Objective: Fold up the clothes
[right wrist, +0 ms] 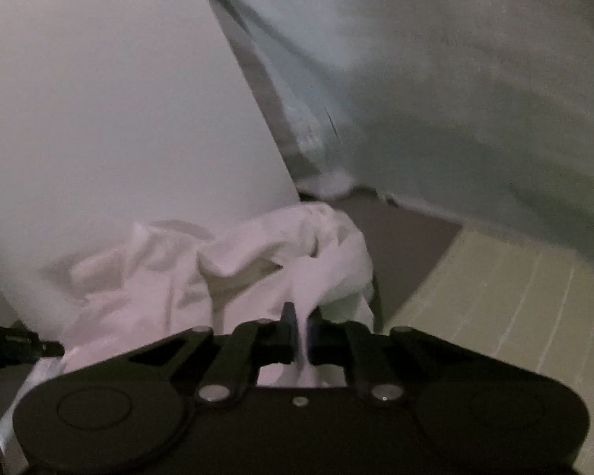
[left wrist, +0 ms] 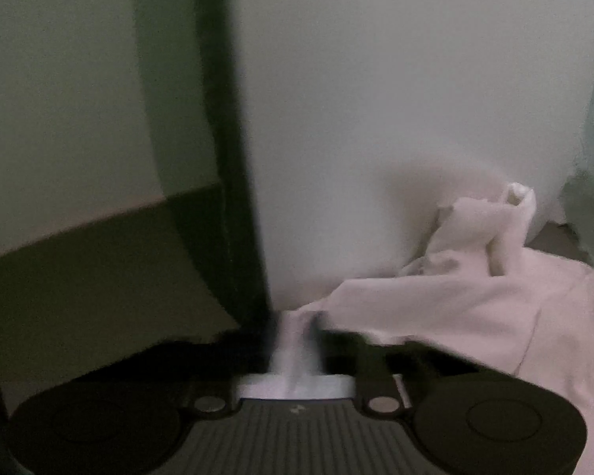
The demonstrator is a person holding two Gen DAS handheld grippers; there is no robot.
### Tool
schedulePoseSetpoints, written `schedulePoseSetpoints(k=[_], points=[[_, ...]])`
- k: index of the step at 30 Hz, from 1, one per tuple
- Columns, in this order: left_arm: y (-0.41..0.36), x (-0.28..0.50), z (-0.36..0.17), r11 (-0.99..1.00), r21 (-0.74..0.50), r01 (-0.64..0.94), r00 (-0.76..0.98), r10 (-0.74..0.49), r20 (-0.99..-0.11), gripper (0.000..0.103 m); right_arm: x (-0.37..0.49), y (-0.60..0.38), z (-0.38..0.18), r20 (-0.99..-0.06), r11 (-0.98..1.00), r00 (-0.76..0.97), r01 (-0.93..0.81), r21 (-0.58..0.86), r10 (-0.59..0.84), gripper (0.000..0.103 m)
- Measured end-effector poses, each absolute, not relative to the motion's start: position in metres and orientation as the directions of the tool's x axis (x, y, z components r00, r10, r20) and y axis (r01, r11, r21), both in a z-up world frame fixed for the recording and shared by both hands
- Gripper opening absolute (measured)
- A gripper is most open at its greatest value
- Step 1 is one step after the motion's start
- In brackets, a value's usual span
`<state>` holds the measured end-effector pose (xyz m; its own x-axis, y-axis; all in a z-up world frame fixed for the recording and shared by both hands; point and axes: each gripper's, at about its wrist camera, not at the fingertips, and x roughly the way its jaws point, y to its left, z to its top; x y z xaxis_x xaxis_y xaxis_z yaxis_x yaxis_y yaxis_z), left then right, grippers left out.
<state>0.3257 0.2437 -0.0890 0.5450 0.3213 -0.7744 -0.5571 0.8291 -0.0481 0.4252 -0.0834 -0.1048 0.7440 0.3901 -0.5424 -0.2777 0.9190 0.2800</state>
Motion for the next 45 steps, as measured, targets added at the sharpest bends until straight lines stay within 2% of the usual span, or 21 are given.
schedulePoseSetpoints(k=[10,14,17,21,22,23,24,25,27,31,36,41,42,43,44,45], points=[[0.218,0.258,-0.040,0.928,-0.072,-0.366,0.675,0.211,-0.707,0.002,0.300,-0.114,-0.030,-0.368,0.931,0.871,-0.227,0.287,0.326,0.003],[0.200,0.217,-0.027,0.951,-0.138,-0.278,0.698,0.102,-0.709,0.002,0.236,-0.129,-0.012,-0.332,0.941,0.898,-0.204,0.269,0.290,0.003],[0.182,0.195,-0.026,0.971,-0.139,-0.197,0.698,0.039,-0.715,0.003,0.204,-0.135,-0.015,-0.376,0.953,0.891,-0.166,0.254,0.256,0.003],[0.174,0.191,-0.042,0.977,-0.126,-0.173,0.674,0.024,-0.738,0.012,0.200,-0.140,-0.047,-0.530,0.973,0.828,-0.079,0.215,0.184,0.005],[0.177,0.197,-0.043,0.972,-0.148,-0.181,0.679,0.015,-0.734,0.025,0.201,-0.141,-0.053,-0.557,0.978,0.814,-0.063,0.201,0.167,0.011],[0.179,0.202,-0.044,0.967,-0.169,-0.190,0.685,0.007,-0.728,0.032,0.205,-0.142,-0.057,-0.571,0.979,0.805,-0.052,0.199,0.158,0.020],[0.178,0.203,-0.045,0.961,-0.190,-0.199,0.696,0.002,-0.718,0.048,0.212,-0.144,-0.060,-0.579,0.978,0.801,-0.044,0.203,0.156,0.031],[0.180,0.205,-0.044,0.957,-0.206,-0.204,0.705,-0.002,-0.709,0.060,0.218,-0.145,-0.063,-0.586,0.978,0.796,-0.036,0.208,0.154,0.051],[0.180,0.211,-0.047,0.960,-0.198,-0.199,0.706,0.000,-0.708,0.065,0.231,-0.147,-0.068,-0.600,0.976,0.786,-0.020,0.217,0.149,0.056],[0.175,0.230,-0.057,0.970,-0.141,-0.195,0.678,0.030,-0.734,0.079,0.257,-0.152,-0.080,-0.627,0.972,0.766,0.013,0.233,0.140,0.077],[0.174,0.256,-0.079,0.970,-0.116,-0.213,0.628,0.045,-0.777,0.088,0.299,-0.156,-0.110,-0.665,0.953,0.727,0.053,0.300,0.169,0.086],[0.181,0.275,-0.096,0.958,-0.142,-0.249,0.594,0.035,-0.803,0.086,0.338,-0.160,-0.142,-0.696,0.917,0.680,0.088,0.388,0.230,0.092],[0.182,0.276,-0.096,0.956,-0.148,-0.253,0.593,0.032,-0.805,0.078,0.345,-0.160,-0.148,-0.701,0.909,0.671,0.095,0.405,0.242,0.092],[0.182,0.277,-0.094,0.955,-0.154,-0.252,0.592,0.026,-0.806,0.060,0.351,-0.160,-0.154,-0.703,0.895,0.660,0.102,0.434,0.265,0.091],[0.181,0.276,-0.093,0.956,-0.158,-0.249,0.592,0.021,-0.806,0.053,0.352,-0.161,-0.156,-0.694,0.877,0.657,0.101,0.470,0.295,0.081],[0.180,0.275,-0.090,0.956,-0.153,-0.250,0.594,0.026,-0.804,0.035,0.351,-0.162,-0.156,-0.671,0.856,0.662,0.084,0.511,0.335,0.071]])
